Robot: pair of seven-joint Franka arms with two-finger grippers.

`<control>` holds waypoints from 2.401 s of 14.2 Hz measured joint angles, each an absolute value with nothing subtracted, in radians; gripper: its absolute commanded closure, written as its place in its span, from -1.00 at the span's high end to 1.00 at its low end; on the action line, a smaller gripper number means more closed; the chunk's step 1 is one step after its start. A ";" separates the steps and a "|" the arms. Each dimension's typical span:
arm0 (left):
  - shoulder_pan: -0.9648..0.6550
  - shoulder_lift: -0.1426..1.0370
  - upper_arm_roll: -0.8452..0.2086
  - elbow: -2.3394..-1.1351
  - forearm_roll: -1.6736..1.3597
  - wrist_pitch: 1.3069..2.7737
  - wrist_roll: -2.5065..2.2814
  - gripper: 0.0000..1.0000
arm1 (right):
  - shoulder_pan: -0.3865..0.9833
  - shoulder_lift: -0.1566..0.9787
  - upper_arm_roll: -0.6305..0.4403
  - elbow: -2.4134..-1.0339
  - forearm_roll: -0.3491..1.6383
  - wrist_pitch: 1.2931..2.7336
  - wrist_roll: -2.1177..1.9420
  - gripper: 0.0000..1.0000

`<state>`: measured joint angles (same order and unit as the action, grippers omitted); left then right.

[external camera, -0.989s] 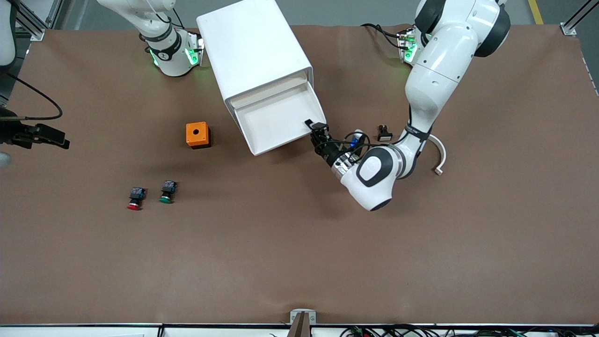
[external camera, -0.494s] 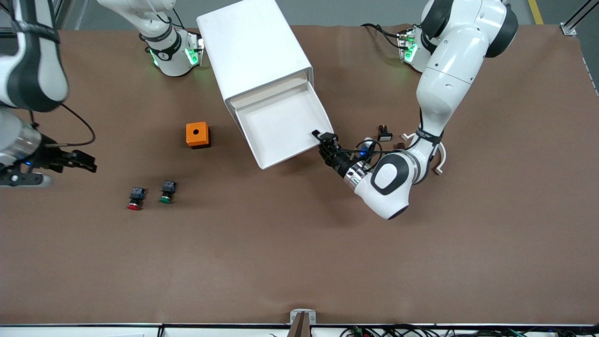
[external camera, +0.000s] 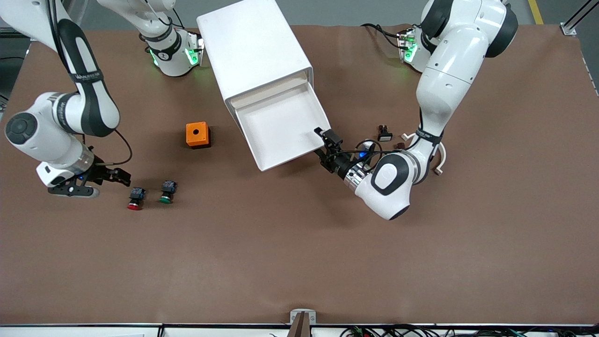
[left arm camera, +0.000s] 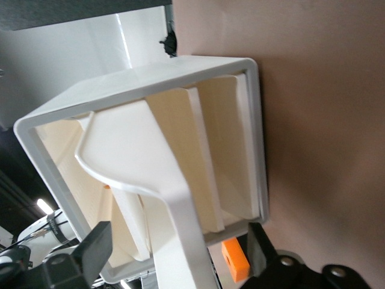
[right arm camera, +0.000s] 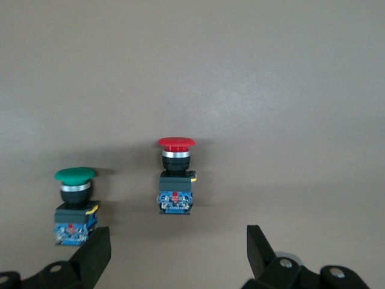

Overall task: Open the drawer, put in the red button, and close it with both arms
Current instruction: 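Grasp the red push button with the right gripper while the left gripper withdraws, then lift the red button and carry it over the open drawer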

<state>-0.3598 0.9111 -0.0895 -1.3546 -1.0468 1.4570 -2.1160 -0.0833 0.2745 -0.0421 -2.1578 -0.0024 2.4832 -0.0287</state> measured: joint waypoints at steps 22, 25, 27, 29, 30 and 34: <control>-0.359 0.769 0.190 -1.193 -0.731 1.491 -0.976 1.00 | -0.056 0.462 -0.042 -2.155 0.000 2.658 0.126 -0.32; -0.375 0.709 0.189 -1.190 -0.564 1.554 -0.840 1.00 | -0.056 0.462 -0.042 -2.154 0.000 2.658 0.127 -1.00; -0.377 0.673 0.189 -1.190 -0.483 1.584 -0.761 1.00 | -0.056 0.462 -0.042 -2.153 0.000 2.655 0.127 -1.00; -0.376 0.654 0.190 -1.190 -0.413 1.614 -0.693 1.00 | -0.054 0.461 -0.041 -2.147 0.000 2.637 0.127 -1.00; -0.376 0.651 0.190 -1.191 -0.388 1.628 -0.673 1.00 | -0.054 0.458 -0.040 -2.137 0.000 2.613 0.127 -1.00; -0.367 0.648 0.191 -1.193 -0.364 1.655 -0.641 1.00 | -0.043 0.386 -0.037 -2.035 0.001 2.361 0.137 -1.00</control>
<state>-0.3674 0.6481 0.1910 -1.1931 -0.3640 1.6545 -0.6407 -0.0427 0.3859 -0.0366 -2.0349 0.0006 2.3609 0.1375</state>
